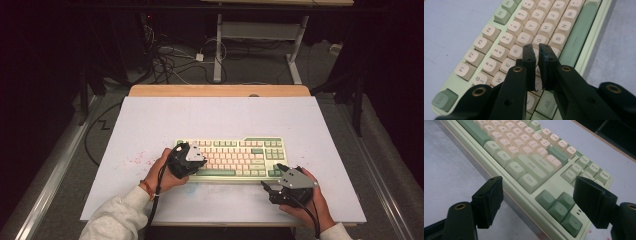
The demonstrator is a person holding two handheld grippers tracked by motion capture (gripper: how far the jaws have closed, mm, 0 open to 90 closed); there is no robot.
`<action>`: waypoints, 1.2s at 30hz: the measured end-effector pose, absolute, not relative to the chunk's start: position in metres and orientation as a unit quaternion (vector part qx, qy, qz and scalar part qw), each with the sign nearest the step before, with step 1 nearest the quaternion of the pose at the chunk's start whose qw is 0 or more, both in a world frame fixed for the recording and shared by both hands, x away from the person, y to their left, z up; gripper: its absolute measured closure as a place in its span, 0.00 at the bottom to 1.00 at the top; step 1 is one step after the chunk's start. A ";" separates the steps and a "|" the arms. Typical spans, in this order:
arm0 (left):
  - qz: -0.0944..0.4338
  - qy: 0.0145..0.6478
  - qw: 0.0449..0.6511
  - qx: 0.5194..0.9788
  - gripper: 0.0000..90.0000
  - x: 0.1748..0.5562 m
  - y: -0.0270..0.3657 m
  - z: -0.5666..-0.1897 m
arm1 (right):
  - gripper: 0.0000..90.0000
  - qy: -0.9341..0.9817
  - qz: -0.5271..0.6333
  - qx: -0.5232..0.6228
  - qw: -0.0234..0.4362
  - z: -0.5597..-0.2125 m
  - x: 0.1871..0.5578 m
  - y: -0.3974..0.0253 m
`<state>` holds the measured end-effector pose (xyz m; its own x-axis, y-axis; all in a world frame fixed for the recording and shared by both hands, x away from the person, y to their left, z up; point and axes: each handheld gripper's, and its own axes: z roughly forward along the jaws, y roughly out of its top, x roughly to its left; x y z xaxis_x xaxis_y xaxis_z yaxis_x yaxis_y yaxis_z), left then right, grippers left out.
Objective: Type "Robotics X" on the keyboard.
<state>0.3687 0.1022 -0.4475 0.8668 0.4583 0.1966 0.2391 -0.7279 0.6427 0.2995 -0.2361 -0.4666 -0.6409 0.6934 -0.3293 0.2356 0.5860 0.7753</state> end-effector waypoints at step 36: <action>0.254 0.240 0.358 0.866 0.21 0.321 0.186 -0.469 | 0.27 0.825 0.373 0.285 0.314 -0.463 0.298 -0.236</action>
